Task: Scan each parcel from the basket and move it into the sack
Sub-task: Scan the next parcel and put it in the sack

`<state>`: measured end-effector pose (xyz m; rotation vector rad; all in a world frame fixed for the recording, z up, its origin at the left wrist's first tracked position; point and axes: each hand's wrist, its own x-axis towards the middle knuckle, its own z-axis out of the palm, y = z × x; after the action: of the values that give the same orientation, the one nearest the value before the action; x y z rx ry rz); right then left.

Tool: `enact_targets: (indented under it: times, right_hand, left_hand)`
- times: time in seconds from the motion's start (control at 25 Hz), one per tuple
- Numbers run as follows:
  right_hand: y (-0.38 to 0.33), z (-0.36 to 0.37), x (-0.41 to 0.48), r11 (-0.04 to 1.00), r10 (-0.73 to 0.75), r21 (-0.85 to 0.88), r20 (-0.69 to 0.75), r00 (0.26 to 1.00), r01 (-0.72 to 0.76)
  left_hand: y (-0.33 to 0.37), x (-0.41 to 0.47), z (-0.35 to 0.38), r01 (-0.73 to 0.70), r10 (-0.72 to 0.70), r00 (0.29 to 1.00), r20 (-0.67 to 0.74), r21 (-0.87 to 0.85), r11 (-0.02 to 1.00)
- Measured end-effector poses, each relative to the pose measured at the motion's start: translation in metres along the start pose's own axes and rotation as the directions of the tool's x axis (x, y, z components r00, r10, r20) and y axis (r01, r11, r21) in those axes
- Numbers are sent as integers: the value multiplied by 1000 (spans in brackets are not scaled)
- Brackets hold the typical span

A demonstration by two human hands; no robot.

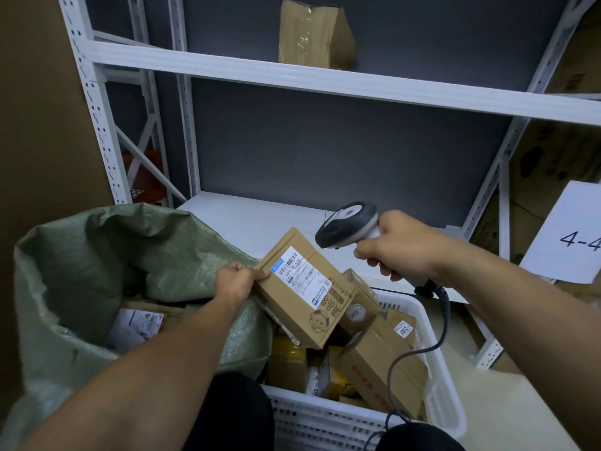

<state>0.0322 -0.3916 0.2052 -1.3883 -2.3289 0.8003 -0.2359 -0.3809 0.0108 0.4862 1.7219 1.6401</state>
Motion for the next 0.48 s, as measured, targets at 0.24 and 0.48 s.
enact_targets:
  times: [0.24, 0.48]
  right_hand:
    - [-4, 11, 4, 1000, 0, 24, 16, 1000, 0]
    - [-17, 21, 28, 997, -16, 78, -68, 998, 21]
  left_hand:
    - [4, -3, -2, 8, -8, 1000, 11, 21, 1000]
    - [19, -9, -16, 43, -62, 995, -82, -216, 975]
